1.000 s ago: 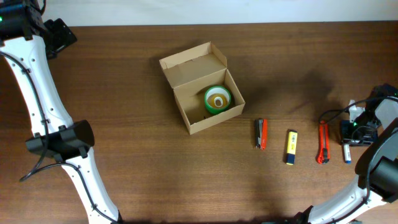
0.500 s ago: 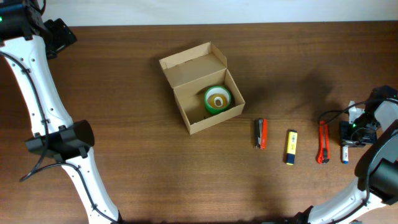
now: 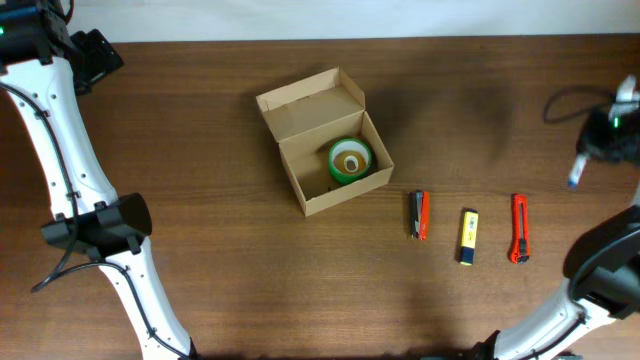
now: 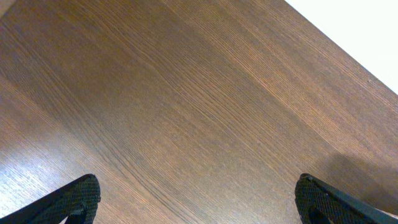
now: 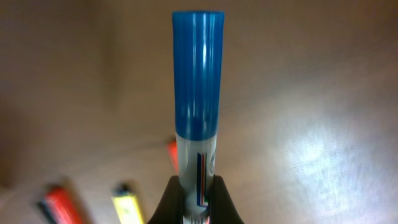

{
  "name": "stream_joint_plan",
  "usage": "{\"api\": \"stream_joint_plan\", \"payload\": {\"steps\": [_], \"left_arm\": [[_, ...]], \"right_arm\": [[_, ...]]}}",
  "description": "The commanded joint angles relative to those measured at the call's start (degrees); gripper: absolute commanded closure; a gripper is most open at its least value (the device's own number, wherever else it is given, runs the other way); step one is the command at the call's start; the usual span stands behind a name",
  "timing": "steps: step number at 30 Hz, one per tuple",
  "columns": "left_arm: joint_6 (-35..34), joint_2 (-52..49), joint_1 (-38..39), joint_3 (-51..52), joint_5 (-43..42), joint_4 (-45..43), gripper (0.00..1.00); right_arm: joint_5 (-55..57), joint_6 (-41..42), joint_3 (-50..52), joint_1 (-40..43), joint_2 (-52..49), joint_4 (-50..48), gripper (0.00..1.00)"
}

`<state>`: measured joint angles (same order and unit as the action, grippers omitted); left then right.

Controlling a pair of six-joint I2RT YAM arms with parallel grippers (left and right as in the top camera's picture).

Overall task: Pack container
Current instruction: 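Carry the blue marker into the box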

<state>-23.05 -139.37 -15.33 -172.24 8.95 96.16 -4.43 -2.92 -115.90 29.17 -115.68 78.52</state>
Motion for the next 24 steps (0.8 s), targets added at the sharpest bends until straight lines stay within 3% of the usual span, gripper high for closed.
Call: {"api": "stream_joint_plan", "payload": {"steps": [1,6,15,24], "left_arm": [[0.9,-0.46,0.07,-0.31,-0.15,-0.5,0.0],[0.9,-0.46,0.07,-0.31,-0.17,-0.83,0.0],[0.9,-0.46,0.07,-0.31,-0.17,-0.94,0.0],[0.9,-0.46,0.07,-0.31,-0.17,-0.52,0.0]], "right_arm": [[-1.62,3.41,-9.81,-7.72,0.57,2.82,0.96],[-1.16,0.79,-18.4,-23.3,0.57,3.1,0.96],[2.78,-10.47,-18.4,-48.35,-5.07,0.5,0.96],[2.95,-19.76,-18.4,-56.22,-16.9,-2.12,0.96]]}}
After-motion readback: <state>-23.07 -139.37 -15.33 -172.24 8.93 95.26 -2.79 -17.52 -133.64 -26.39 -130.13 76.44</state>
